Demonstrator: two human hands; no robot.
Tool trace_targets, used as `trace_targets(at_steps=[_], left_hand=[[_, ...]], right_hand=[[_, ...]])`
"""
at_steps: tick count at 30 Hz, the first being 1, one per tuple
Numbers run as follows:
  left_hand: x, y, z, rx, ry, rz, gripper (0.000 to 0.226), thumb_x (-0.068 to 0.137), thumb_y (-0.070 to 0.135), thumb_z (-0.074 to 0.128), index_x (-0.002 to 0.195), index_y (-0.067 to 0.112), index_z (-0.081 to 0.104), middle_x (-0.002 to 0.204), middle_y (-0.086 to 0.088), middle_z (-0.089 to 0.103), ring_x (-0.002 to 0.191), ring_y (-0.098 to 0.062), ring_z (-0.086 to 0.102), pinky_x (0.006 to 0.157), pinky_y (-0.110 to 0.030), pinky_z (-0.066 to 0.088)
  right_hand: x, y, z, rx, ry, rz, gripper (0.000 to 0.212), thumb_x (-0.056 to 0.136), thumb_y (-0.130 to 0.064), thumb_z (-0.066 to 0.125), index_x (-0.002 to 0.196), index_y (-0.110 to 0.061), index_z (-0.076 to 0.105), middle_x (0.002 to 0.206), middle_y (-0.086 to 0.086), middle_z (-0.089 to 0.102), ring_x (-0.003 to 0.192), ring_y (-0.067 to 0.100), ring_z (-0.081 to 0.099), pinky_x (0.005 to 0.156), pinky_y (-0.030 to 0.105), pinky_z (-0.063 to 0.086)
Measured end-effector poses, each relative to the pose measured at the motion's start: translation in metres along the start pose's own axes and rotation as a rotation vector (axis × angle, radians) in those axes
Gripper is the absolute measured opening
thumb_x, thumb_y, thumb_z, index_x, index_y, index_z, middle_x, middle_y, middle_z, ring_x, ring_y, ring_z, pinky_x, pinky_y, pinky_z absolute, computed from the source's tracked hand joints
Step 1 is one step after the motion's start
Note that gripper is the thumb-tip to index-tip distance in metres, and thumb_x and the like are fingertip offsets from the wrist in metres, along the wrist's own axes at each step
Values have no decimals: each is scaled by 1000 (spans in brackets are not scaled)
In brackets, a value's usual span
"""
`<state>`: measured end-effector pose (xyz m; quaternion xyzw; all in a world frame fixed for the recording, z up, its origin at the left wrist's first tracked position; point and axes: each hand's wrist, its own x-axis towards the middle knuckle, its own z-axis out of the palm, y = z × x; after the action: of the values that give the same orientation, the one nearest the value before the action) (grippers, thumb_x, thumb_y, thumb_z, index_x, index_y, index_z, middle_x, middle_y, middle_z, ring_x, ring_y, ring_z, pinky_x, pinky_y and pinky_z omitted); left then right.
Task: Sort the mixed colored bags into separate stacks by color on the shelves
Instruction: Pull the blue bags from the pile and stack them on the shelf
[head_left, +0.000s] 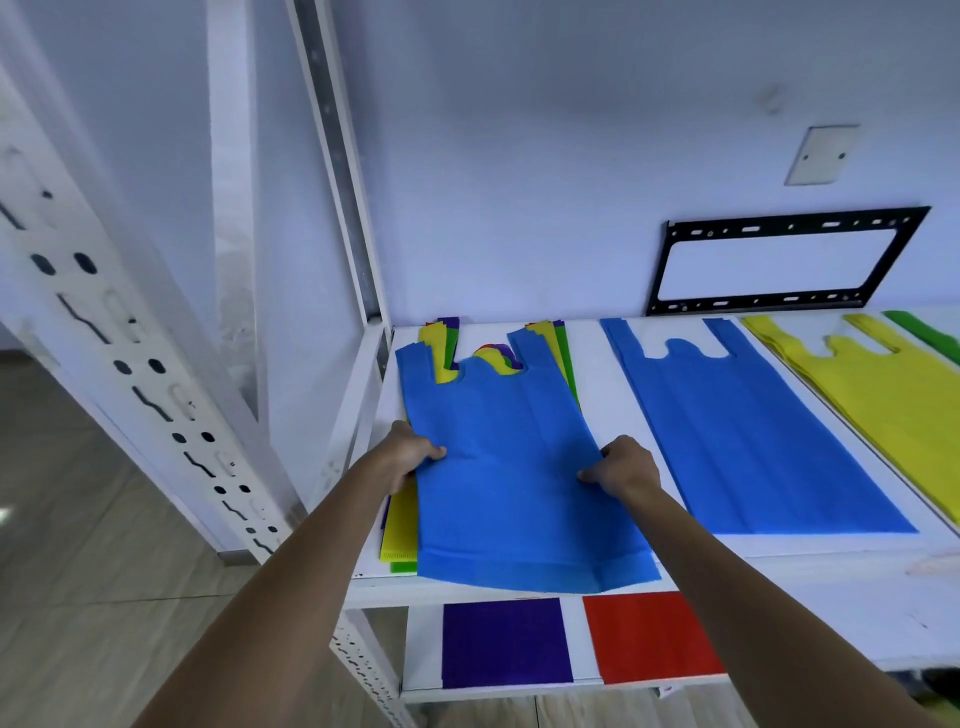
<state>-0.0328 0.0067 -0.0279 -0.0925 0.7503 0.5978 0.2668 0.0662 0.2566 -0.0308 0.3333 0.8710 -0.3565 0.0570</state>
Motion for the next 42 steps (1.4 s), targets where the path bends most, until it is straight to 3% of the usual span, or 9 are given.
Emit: trace_targets(at_steps=[4, 8, 13, 20, 23, 29, 33, 38, 42], left_hand=[[-9, -1, 6, -47, 96, 34, 49, 82, 3, 70, 123, -2, 43, 120, -11, 59, 110, -30, 60, 97, -46, 51], [-13, -6, 11, -79, 48, 11, 42, 88, 8, 65, 127, -4, 55, 128, -17, 61, 106, -32, 61, 92, -42, 50], [-22, -6, 23, 21, 52, -22, 38, 92, 4, 58, 129, -2, 53, 131, -18, 59, 114, -35, 59, 96, -45, 49], [-30, 40, 33, 98, 120, 3, 40, 86, 11, 66, 121, -7, 58, 119, -19, 64, 86, -33, 63, 83, -39, 52], [-40, 78, 51, 100, 101, -6, 23, 88, 18, 66, 101, 0, 61, 86, -13, 65, 64, -23, 56, 57, -30, 46], [-38, 184, 115, -55, -13, 92, 17, 91, 14, 53, 75, 9, 54, 54, -7, 65, 36, -14, 61, 43, -20, 51], [-44, 262, 164, -205, -96, 310, 14, 93, 10, 48, 83, 11, 58, 54, -1, 69, 45, -12, 66, 47, -20, 54], [-45, 302, 218, -377, -156, 656, 32, 92, 5, 52, 120, 21, 53, 115, -4, 67, 91, -18, 70, 71, -31, 58], [-31, 264, 259, -365, -162, 638, 41, 93, 8, 55, 130, 25, 46, 122, -1, 62, 103, -20, 66, 75, -34, 58]], right_hand=[[-6, 1, -4, 105, -28, -39, 21, 78, -17, 71, 69, -7, 54, 69, 7, 56, 62, 22, 53, 56, 27, 42], [-15, 1, -14, 446, -230, 32, 23, 88, -18, 63, 102, 0, 60, 104, 16, 66, 94, 33, 64, 79, 38, 53], [-21, 8, -28, 465, -432, 41, 31, 91, -20, 59, 116, -3, 60, 106, 12, 69, 92, 28, 67, 77, 37, 56], [-14, 18, -75, 662, -390, -60, 18, 89, -11, 62, 106, -5, 66, 86, 8, 70, 68, 20, 68, 55, 25, 56], [-4, 19, -114, 669, -438, -30, 9, 90, -17, 63, 94, -10, 66, 80, 7, 69, 52, 14, 67, 46, 21, 53], [30, 0, -227, 702, -380, -42, 28, 93, -14, 48, 65, -12, 52, 36, -3, 55, 28, 5, 51, 34, 12, 41], [49, -18, -304, 910, -307, -223, 31, 99, -9, 39, 69, -10, 49, 36, -3, 57, 32, 3, 56, 41, 13, 50], [64, 2, -366, 913, -140, -461, 24, 97, -6, 43, 96, -23, 60, 82, -1, 71, 66, 12, 68, 53, 22, 56], [88, 58, -363, 890, -132, -432, 24, 96, -9, 47, 110, -25, 59, 98, -2, 68, 83, 16, 67, 65, 29, 56]])
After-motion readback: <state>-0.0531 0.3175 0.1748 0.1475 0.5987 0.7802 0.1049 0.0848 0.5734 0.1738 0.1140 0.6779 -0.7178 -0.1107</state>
